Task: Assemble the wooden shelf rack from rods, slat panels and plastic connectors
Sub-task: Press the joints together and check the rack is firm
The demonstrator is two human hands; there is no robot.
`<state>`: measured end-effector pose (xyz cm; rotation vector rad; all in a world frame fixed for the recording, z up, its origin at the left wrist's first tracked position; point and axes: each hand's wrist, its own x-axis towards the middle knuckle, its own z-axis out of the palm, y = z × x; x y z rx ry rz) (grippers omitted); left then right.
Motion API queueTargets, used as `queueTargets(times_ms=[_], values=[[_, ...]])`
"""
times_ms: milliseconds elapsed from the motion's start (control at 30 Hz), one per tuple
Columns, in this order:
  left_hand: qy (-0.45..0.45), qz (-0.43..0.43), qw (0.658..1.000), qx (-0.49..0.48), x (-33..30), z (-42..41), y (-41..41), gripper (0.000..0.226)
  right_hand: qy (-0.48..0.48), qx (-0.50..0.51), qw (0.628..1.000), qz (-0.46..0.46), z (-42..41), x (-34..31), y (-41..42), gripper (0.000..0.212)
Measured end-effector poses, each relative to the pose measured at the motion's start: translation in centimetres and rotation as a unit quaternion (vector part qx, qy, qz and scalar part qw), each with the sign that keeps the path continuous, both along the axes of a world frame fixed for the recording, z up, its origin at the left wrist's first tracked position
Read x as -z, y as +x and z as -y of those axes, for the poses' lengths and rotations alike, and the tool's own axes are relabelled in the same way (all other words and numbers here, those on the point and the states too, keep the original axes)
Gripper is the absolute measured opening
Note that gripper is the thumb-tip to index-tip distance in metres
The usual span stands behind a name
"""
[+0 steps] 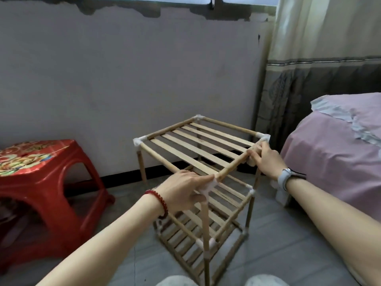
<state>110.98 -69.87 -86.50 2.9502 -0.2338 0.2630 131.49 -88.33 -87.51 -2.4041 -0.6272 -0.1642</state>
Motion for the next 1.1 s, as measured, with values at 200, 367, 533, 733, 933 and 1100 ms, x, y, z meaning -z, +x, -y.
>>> queueTargets(times_ms=[200, 367, 533, 733, 933, 1100], values=[[0.007, 0.057, 0.997, 0.058, 0.6, 6.8, 5.2, 0.054, 0.083, -0.016, 0.996, 0.036, 4.8, -0.8, 0.2, 0.028], [0.084, 0.082, 0.993, 0.013, 1.4, 12.0, 10.1, 0.060, 0.095, -0.077, 0.990, 0.065, 8.8, -4.0, -1.7, 0.025], [0.096, 0.017, 0.994, -0.038, 1.8, 13.8, 13.2, 0.080, -0.086, -0.037, 0.989, 0.115, 11.6, -5.0, -3.1, 0.020], [0.111, -0.039, 0.993, 0.008, 0.8, 13.1, 14.0, 0.067, 0.138, 0.040, 0.960, 0.241, 12.4, -12.3, -4.9, 0.019], [0.119, -0.045, 0.992, 0.007, 1.0, 12.8, 13.3, 0.070, -0.170, 0.010, 0.971, 0.168, 12.3, -3.5, -6.2, 0.015], [0.111, -0.046, 0.993, 0.005, 1.0, 13.1, 13.6, 0.069, 0.172, 0.076, 0.963, 0.194, 12.3, -9.0, -4.8, 0.016]])
